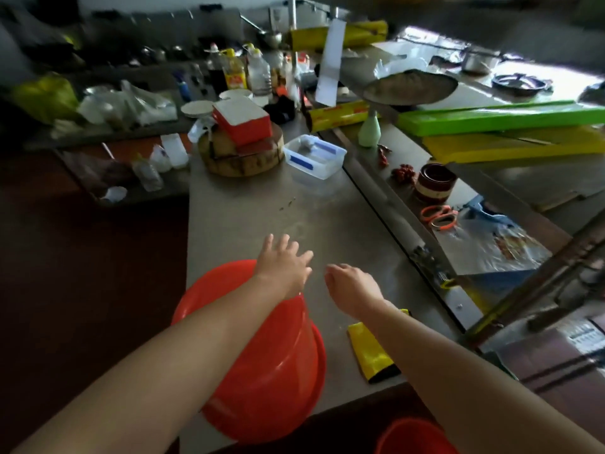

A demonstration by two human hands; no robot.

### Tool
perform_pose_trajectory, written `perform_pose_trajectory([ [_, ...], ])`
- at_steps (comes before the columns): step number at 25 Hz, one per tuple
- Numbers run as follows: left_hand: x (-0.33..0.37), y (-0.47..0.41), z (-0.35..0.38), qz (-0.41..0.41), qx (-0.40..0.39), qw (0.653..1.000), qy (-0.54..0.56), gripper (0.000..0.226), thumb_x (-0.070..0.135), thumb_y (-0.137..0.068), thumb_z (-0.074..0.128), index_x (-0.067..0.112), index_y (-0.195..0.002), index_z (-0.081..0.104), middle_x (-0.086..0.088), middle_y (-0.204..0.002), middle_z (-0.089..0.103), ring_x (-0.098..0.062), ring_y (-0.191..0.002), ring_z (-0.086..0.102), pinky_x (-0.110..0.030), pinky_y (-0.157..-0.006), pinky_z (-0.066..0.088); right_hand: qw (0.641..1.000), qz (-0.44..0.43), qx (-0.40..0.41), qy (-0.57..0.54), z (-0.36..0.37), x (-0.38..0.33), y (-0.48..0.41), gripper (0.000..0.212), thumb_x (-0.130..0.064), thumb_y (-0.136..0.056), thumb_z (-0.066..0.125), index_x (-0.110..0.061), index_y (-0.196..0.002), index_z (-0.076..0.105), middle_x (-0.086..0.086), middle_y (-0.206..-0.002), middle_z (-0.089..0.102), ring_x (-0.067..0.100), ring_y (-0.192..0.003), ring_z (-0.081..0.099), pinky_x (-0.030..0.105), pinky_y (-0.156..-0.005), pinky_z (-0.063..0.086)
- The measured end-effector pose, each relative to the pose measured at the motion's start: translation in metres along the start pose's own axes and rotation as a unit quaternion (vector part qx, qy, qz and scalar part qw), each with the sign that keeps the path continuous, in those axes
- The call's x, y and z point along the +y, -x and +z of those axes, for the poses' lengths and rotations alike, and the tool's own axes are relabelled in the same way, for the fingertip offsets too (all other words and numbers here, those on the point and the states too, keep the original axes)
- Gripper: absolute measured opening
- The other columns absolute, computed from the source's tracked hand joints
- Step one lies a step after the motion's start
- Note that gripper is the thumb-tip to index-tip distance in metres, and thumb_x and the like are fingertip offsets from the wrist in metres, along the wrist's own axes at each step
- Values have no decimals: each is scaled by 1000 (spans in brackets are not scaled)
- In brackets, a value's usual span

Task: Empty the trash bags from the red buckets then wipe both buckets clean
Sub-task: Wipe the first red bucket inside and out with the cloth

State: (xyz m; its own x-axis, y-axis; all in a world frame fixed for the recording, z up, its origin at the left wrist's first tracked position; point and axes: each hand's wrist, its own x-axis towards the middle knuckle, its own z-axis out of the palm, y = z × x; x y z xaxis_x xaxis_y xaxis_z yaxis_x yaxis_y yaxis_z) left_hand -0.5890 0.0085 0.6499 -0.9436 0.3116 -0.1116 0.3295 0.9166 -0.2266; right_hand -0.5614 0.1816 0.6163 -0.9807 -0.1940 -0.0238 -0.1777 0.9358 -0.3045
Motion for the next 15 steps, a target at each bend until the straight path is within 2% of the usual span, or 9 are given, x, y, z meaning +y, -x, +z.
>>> perform_pose_trajectory([
  [2, -33, 23, 3, -38, -8, 999, 10, 54, 54, -102, 29, 35, -153, 30, -7, -160, 30, -32, -151, 13, -58, -119, 5, 999, -9, -27, -43, -12, -27, -12, 37, -50, -105, 30, -30, -118, 59, 5, -120, 64, 32, -113, 61, 39, -89, 50],
  [4, -67, 52, 11, -89, -29, 995, 29, 61, 62, -99, 26, 37, -155, 23, -7, -163, 23, -34, -152, 8, -60, -119, 4, 993, -20, -93, -67, -15, -56, -20, 48, -60, -102, 33, -33, -138, 49, 7, -140, 55, 33, -128, 53, 40, -98, 46],
  [6, -91, 82, 23, -140, -71, 986, 58, 76, 77, -91, 27, 42, -156, 10, -8, -166, 13, -40, -152, 2, -65, -116, 6, 984, -13, -162, -71, -8, -76, -22, 81, -73, -92, 46, -34, -158, 22, 11, -155, 39, 36, -137, 45, 43, -107, 43],
  [8, -105, 109, 36, -191, -131, 967, 105, 98, 91, -76, 33, 46, -154, -6, -9, -167, 1, -46, -150, -1, -69, -111, 15, 973, -23, -222, -54, 6, -90, -18, 109, -74, -80, 64, -37, -160, 1, 15, -160, 23, 40, -136, 45, 45, -108, 45],
  [10, -112, 127, 46, -239, -180, 936, 184, 120, 98, -60, 45, 49, -151, -17, -14, -166, -2, -49, -147, 12, -64, -109, 28, 967, -17, -250, -52, 18, -94, -11, 123, -68, -72, 77, -43, -158, -7, 15, -160, 9, 42, -134, 45, 46, -105, 47],
  [12, -116, 140, 54, -263, -193, 898, 296, 136, 96, -52, 58, 47, -150, -23, -21, -162, 7, -44, -142, 31, -53, -109, 37, 968, -9, -244, -65, 24, -97, -5, 127, -65, -68, 81, -47, -156, -9, 13, -158, 7, 41, -133, 44, 47, -105, 48],
  [15, -111, 158, 62, -263, -136, 870, 394, 147, 88, -45, 72, 46, -150, -22, -24, -156, 15, -39, -137, 41, -47, -107, 42, 969, -8, -217, -118, 27, -96, 9, 129, -59, -65, 87, -53, -155, -7, 9, -153, 14, 37, -130, 45, 46, -101, 51],
])
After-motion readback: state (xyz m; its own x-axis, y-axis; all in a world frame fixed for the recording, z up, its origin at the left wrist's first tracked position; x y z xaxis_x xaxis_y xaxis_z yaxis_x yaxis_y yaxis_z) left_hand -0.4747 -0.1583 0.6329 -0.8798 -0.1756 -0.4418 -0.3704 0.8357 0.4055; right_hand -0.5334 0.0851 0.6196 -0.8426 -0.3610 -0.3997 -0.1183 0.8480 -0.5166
